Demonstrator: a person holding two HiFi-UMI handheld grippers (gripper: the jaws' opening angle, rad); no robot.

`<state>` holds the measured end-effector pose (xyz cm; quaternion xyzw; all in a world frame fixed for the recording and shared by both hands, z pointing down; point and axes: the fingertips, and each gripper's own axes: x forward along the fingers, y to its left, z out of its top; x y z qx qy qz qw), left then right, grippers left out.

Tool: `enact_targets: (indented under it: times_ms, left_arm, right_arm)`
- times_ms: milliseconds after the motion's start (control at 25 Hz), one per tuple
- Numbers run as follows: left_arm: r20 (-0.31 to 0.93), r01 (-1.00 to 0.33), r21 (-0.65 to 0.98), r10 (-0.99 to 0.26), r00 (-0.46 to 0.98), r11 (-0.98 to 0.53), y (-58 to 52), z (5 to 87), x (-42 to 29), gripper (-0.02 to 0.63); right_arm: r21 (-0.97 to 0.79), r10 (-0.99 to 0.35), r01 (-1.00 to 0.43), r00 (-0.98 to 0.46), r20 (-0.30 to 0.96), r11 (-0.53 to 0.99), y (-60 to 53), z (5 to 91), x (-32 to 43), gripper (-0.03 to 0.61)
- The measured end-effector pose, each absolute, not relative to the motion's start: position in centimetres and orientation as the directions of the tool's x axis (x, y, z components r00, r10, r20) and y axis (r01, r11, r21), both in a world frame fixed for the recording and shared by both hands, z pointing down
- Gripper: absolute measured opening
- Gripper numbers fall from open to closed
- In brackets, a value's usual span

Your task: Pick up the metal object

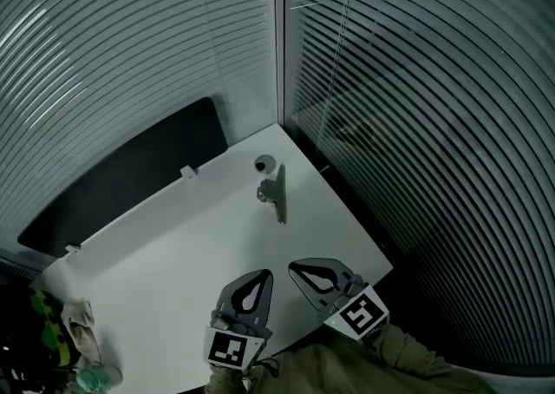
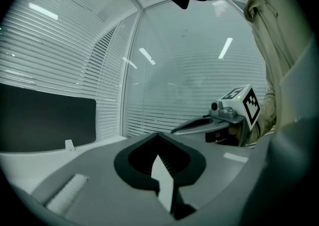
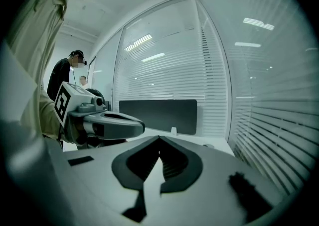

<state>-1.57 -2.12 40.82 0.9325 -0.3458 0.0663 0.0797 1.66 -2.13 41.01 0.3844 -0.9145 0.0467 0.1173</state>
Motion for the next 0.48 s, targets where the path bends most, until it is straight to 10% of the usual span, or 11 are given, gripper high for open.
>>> enact_targets:
  times_ms: [480]
  left_arm:
    - [0.204, -0.673, 0.106, -0.646, 0.735, -0.732, -4.4, 44.6, -1.3, 0.006]
  right_arm:
    - [0.043, -0.682, -0.698, -0.682, 0.264, 0.714, -5.3, 44.4, 1.5, 0.003]
